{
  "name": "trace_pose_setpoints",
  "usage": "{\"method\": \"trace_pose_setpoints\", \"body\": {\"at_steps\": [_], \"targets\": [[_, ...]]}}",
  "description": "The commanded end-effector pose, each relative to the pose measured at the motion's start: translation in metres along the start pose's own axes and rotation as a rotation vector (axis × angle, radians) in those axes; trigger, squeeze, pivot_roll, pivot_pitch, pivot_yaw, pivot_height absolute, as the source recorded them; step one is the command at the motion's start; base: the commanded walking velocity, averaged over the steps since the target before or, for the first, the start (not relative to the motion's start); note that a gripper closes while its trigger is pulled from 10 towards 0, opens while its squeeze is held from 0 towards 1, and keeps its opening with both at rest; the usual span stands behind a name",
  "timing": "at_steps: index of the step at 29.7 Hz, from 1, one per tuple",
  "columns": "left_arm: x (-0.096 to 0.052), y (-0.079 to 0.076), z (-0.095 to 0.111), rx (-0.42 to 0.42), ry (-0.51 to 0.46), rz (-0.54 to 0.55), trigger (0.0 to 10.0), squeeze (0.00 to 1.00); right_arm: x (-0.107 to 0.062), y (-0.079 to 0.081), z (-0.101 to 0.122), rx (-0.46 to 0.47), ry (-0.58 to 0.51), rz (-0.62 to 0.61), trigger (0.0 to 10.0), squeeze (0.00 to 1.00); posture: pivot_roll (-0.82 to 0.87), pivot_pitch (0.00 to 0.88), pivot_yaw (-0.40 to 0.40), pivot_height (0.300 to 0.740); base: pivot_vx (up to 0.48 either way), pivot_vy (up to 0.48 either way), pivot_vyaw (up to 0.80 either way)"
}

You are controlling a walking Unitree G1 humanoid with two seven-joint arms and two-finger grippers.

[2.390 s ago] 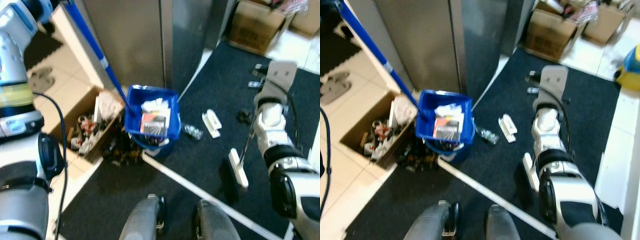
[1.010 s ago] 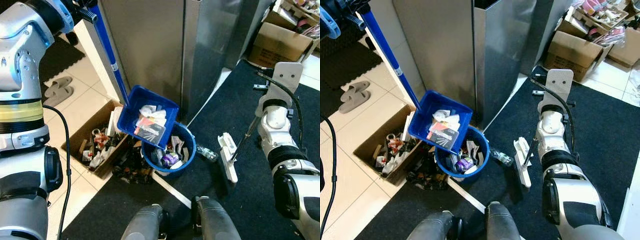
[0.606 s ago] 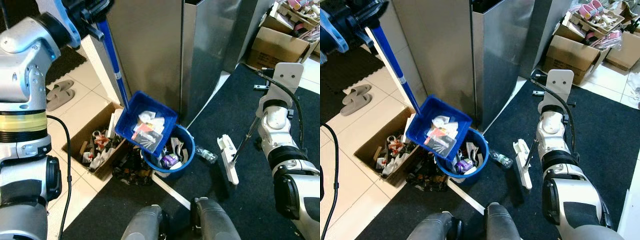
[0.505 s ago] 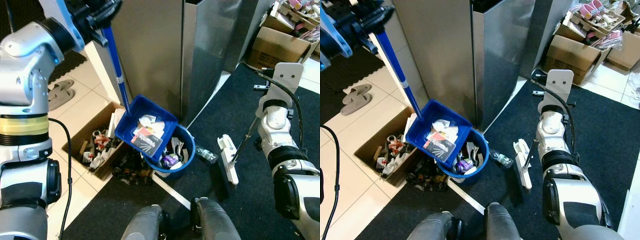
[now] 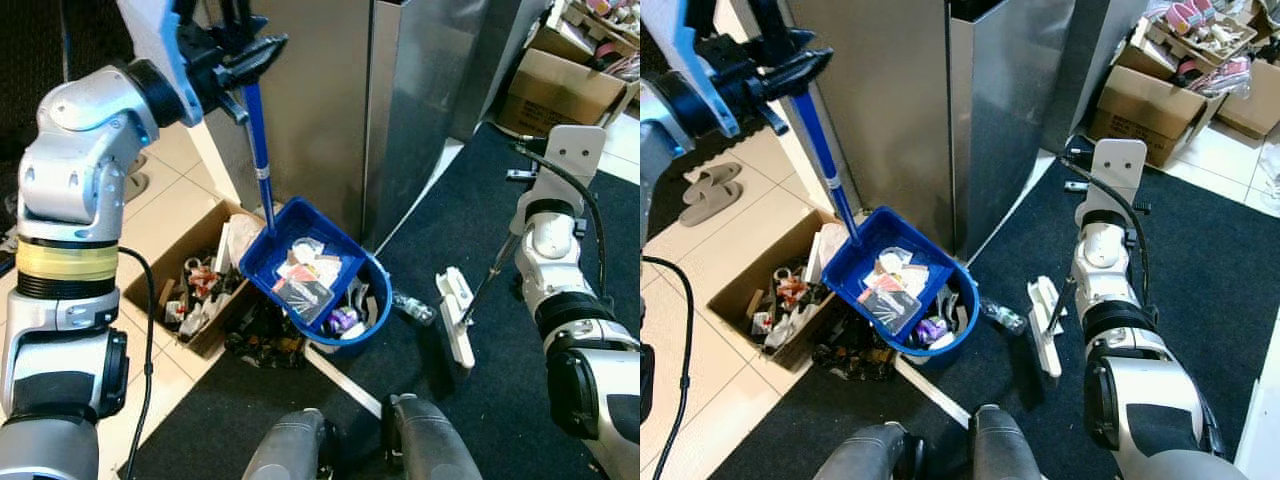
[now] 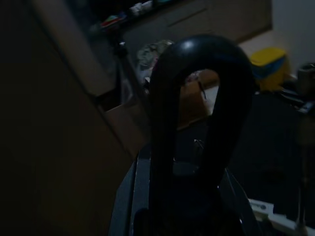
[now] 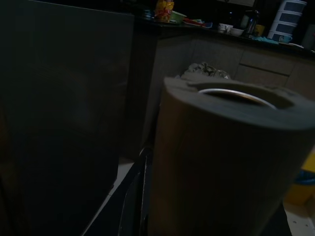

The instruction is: Sweep floor

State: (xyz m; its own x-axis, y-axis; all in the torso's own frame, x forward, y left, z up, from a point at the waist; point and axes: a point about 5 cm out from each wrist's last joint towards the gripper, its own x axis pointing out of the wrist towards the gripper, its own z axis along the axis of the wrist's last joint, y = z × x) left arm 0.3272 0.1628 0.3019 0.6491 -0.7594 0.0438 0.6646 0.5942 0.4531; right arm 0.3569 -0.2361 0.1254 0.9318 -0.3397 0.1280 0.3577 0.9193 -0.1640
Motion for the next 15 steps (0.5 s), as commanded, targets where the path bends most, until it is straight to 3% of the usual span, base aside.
{"method": "trace_pose_setpoints", "body": {"at_steps": [1, 15], "targets": [[-0.0011, 0.0005, 0.0134, 0.092, -0.028, -0.013, 10.0, 0.0, 0.0006, 0.0021, 0.0055, 0.009, -0.035, 0.004, 10.0, 0.0, 0.05, 0.05, 0.075, 0.74, 0.0, 0.0, 0.0], [0.0, -0.0048, 0.0126, 0.19, 0.011, -0.118, 10.0, 0.0, 0.0015, 0.0019, 0.0064, 0.011, -0.037, 0.002, 10.0, 0.0, 0.05, 0.041, 0.077, 0.74, 0.0, 0.0, 0.0]]}}
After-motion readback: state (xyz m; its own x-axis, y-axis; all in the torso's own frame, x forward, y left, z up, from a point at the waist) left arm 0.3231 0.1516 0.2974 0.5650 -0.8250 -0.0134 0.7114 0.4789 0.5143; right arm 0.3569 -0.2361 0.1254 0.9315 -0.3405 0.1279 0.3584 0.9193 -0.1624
